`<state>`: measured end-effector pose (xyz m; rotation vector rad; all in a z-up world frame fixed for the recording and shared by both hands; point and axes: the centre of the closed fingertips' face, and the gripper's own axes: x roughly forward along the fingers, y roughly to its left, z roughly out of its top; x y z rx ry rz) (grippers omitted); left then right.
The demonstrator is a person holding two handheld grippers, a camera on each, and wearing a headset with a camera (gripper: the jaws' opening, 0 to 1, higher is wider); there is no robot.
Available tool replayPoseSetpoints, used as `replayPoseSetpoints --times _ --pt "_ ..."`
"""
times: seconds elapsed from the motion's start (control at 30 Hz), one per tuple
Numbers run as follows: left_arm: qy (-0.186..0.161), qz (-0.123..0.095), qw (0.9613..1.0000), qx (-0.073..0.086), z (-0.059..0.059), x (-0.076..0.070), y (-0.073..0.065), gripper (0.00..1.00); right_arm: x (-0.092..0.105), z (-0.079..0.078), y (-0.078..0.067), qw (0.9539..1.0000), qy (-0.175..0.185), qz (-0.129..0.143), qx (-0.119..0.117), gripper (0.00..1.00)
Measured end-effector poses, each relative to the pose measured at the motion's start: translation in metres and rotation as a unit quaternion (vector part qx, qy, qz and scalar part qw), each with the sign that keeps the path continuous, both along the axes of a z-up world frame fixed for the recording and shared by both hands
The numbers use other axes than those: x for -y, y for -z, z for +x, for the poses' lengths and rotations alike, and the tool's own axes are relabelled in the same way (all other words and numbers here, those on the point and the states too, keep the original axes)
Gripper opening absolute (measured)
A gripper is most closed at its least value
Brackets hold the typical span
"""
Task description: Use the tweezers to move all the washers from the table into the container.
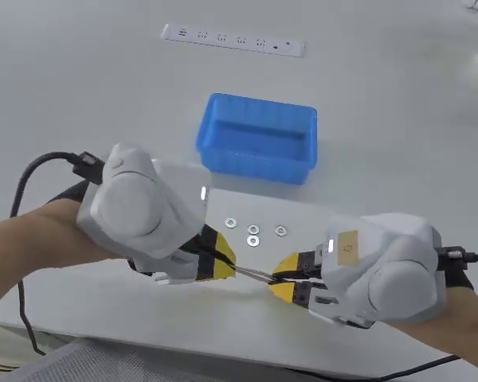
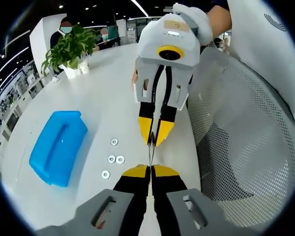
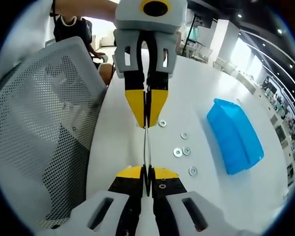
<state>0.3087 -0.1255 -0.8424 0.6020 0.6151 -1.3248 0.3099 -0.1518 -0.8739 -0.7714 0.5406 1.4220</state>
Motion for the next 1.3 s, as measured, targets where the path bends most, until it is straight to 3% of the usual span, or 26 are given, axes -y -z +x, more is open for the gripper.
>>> replayPoseSetpoints --times 0.13,0.23,0.3,0.37,0.53,0.63,0.87,1.03,1.17,1.23,1.3 --pt "-0.007 -0.026 0.9996 0.0 0.0 0.002 -0.008 0.05 0.0 0.001 -0.003 0.9999 0.001 0.008 0.006 0.06" --pt "-0.024 -0.078 0.9967 0.001 0.003 0.008 -0.021 0.05 0.0 0.002 -0.008 0.9996 0.012 0.024 0.006 0.06" --pt "-0.042 -0.12 0.9919 0.0 0.006 0.012 -0.033 0.06 -0.001 0.004 -0.013 0.9988 0.024 0.043 0.004 0.06" --pt "-0.055 -0.148 0.9875 0.0 0.008 0.015 -0.042 0.06 -0.002 0.006 -0.018 0.9977 0.036 0.058 -0.002 0.06" --pt "-0.068 -0.17 0.983 -0.01 0.008 0.018 -0.045 0.06 -0.003 0.007 -0.019 0.9967 0.044 0.067 -0.007 0.06" --pt "-0.073 -0.211 0.9746 -0.019 0.006 0.026 -0.057 0.06 -0.006 0.005 -0.023 0.9951 0.049 0.085 -0.018 0.06" --pt "-0.072 -0.232 0.9697 -0.025 0.006 0.033 -0.061 0.06 -0.008 0.006 -0.025 0.9935 0.054 0.096 -0.028 0.06" --pt "-0.057 -0.241 0.9686 -0.02 0.004 0.039 -0.065 0.04 -0.009 0.003 -0.025 0.9921 0.051 0.103 -0.051 0.06" --pt "-0.039 -0.235 0.9711 -0.015 0.001 0.042 -0.062 0.05 -0.008 0.0 -0.024 0.9928 0.041 0.098 -0.056 0.06" --pt "-0.034 -0.242 0.9697 -0.012 0.001 0.043 -0.065 0.05 -0.008 -0.001 -0.023 0.9929 0.04 0.097 -0.057 0.06" --pt "-0.033 -0.257 0.9658 -0.006 0.003 0.046 -0.071 0.08 -0.007 0.0 -0.022 0.9927 0.042 0.097 -0.059 0.06"
